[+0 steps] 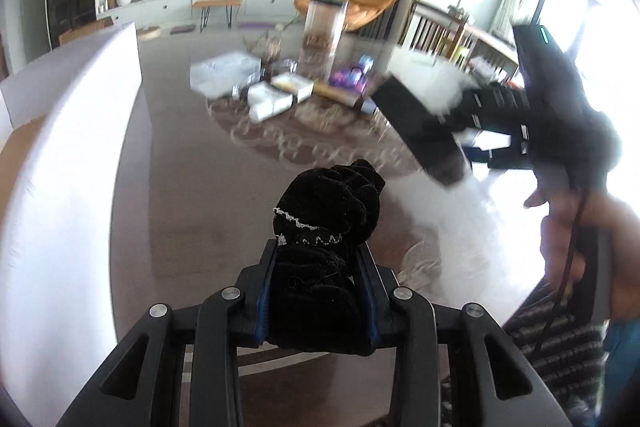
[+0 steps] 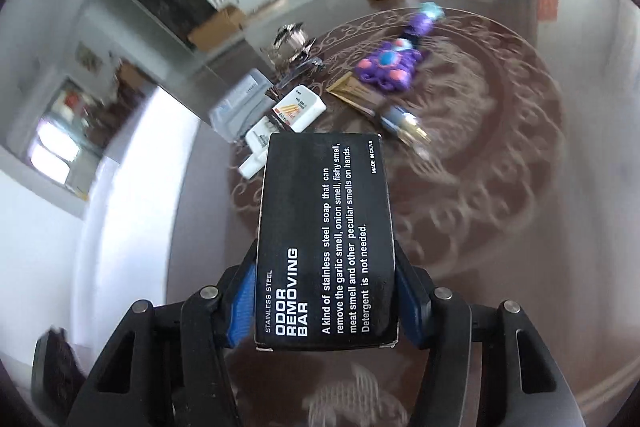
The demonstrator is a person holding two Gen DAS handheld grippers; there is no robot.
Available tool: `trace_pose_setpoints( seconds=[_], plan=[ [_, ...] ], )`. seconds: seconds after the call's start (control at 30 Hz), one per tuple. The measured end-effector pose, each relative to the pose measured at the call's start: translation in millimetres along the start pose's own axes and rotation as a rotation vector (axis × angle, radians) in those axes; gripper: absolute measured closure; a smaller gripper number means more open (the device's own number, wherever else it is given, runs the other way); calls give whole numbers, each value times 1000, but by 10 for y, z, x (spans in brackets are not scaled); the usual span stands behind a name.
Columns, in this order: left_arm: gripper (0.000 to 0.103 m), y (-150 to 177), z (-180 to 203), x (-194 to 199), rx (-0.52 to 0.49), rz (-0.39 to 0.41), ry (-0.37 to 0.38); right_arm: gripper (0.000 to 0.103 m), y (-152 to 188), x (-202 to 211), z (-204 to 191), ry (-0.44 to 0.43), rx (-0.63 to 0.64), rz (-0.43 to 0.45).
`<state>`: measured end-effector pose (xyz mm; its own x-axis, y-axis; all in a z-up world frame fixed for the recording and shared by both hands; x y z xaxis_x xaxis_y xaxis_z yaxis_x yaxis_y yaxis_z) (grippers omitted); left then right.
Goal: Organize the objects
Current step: 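Carry slipper and black box over the cardboard bin and open both tools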
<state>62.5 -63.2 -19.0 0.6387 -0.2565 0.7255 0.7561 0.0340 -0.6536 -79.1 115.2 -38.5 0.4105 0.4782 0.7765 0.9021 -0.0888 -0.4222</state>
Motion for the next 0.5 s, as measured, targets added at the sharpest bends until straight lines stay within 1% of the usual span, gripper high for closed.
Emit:
trace_pose_setpoints(
  seconds=[0.1,0.17,0.23,0.3,0.33,0.37,0.4,0.43,0.5],
  plan=[
    [68,-176,-35,350,28,75,29,44,77,262,-55,-26,-20,50],
    [68,-298,-138,641,48,138,28,44,55,434,-302,-55,13,80],
    [68,-377,-291,922,67,194,3,44,15,546,-712,-106,77,99],
    [68,-436,-527,1195,91,240,-48,44,-9,602,-1198,-166,155,108],
    [68,-438,-685,1343,113,258,-86,44,-1,622,-1542,-210,209,108],
    [68,-421,-845,1471,137,268,-126,44,20,644,-1730,-235,237,106],
    [68,-379,-1040,1594,167,271,-176,44,57,638,-2044,-276,282,96],
    [68,-328,-1182,1668,186,264,-214,44,113,631,-2240,-303,313,83],
    [68,-167,-1470,1786,219,222,-297,44,254,530,-2675,-351,378,38]
  ],
)
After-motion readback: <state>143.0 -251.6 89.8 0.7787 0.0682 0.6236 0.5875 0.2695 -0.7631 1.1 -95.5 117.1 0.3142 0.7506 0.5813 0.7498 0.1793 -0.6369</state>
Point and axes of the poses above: each gripper's, at about its wrist camera, not at the fingertips, and x roughly against the way its jaws point, z to its right, y to its underside, the point moved 4 cm from there along -x, roughly the way its jaws point, and after that the axes turned 1 degree about y, right-handed, at the moved point
